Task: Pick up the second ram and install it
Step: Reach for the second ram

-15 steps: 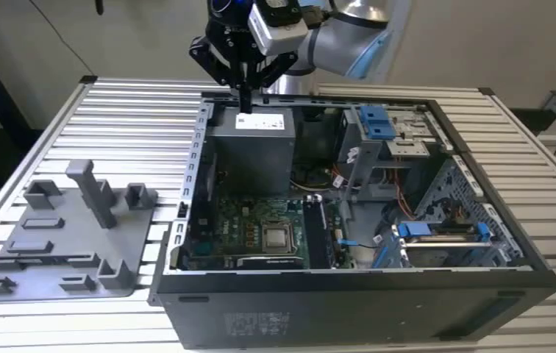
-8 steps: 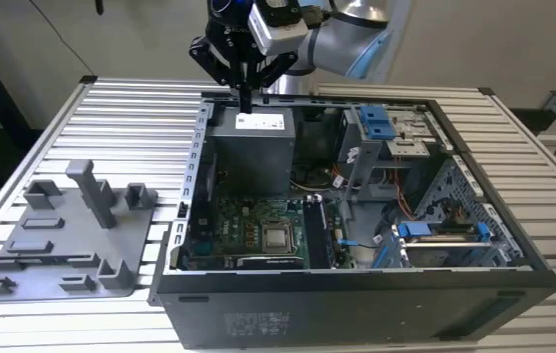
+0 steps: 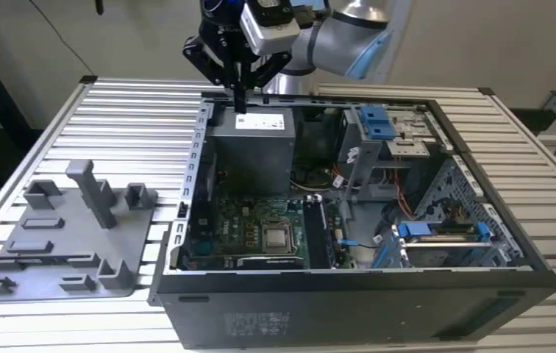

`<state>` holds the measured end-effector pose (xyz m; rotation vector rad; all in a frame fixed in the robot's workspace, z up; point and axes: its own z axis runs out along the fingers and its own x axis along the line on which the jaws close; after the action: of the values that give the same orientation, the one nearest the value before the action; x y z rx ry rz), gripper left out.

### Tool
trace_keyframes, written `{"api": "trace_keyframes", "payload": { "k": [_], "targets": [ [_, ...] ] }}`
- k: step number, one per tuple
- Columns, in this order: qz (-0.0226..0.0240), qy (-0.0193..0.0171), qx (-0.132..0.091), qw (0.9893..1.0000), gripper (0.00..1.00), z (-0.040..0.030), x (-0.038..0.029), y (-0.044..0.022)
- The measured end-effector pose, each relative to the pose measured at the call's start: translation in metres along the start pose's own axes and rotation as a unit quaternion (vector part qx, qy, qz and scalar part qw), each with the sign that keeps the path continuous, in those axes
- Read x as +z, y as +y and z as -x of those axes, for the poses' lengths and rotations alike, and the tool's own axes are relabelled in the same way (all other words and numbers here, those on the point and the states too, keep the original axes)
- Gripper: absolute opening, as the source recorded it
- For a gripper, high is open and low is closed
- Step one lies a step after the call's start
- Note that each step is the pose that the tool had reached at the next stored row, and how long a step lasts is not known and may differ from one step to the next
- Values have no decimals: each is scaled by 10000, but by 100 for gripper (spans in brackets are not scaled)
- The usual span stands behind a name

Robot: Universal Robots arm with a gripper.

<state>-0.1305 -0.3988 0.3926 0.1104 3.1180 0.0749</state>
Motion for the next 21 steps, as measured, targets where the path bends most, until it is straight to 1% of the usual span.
{"api": "trace_keyframes", "payload": {
  "k": [6, 18, 21],
  "targets": [
    [0, 0, 0, 10000, 11, -121, -2, -12],
    [0, 0, 0, 10000, 11, -299, -6, -34],
    [0, 0, 0, 10000, 11, -357, -7, -38]
  ]
}}
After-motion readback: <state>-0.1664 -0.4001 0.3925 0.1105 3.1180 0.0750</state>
